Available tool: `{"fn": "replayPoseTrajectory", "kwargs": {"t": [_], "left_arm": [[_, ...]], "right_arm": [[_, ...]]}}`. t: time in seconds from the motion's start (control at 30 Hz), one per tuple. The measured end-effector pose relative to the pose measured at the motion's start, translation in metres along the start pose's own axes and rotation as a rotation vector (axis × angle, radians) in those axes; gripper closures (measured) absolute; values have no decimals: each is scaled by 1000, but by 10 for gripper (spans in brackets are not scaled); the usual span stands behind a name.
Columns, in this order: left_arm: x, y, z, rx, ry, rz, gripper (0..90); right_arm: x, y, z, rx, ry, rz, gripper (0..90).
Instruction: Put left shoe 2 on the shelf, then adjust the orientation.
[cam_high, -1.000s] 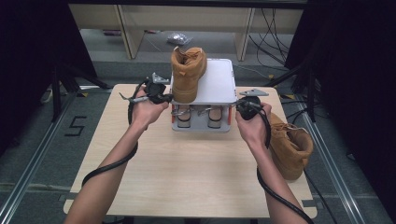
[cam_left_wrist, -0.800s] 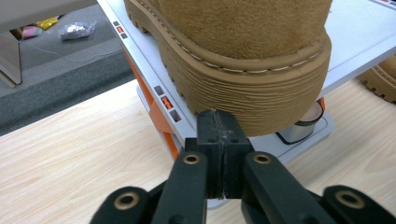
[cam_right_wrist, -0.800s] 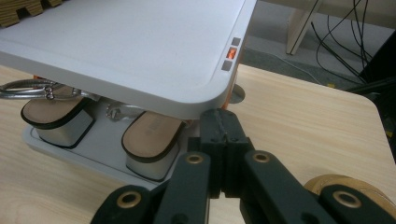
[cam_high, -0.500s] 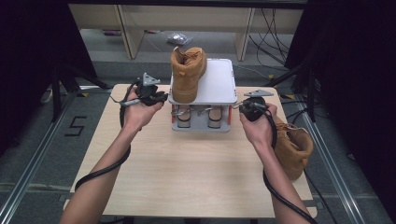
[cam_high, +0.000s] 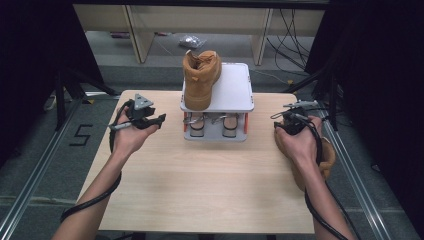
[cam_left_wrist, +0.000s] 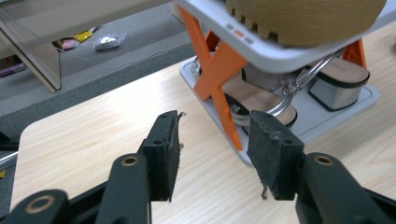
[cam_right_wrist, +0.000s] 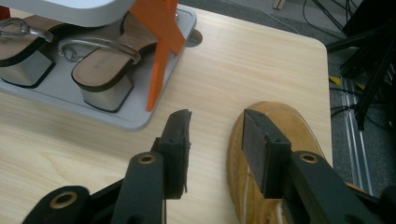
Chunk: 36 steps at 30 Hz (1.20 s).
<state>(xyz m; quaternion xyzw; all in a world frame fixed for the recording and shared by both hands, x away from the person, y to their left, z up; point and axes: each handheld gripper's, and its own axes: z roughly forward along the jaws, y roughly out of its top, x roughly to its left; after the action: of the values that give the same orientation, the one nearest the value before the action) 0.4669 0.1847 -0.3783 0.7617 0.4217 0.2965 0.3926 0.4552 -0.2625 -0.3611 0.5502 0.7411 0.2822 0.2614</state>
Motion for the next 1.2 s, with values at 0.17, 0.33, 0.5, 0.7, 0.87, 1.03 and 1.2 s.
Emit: {"fn": "replayPoseTrajectory", "kwargs": {"t": [0.17,0.33,0.5,0.7,0.87,1.03,1.2], "left_arm": [[0,-10,1,7,-13,10,511],[1,-21,1,25,-11,3,500],[1,-27,3,21,-9,-31,496],[0,-29,2,37,-18,-9,490],[-3,-32,2,34,-23,-9,488],[-5,-35,4,18,-23,-40,486],[-4,-37,5,28,-20,-35,483]], "right_arm": [[-9,-4,-4,41,-15,40,598],[-25,-6,-11,52,-26,21,575],[-36,-6,-18,73,-47,57,569],[-46,-9,-20,94,-56,52,565],[-53,-12,-21,111,-54,30,556],[-58,-14,-25,138,-70,58,539],[-64,-20,-25,164,-70,84,535]]}}
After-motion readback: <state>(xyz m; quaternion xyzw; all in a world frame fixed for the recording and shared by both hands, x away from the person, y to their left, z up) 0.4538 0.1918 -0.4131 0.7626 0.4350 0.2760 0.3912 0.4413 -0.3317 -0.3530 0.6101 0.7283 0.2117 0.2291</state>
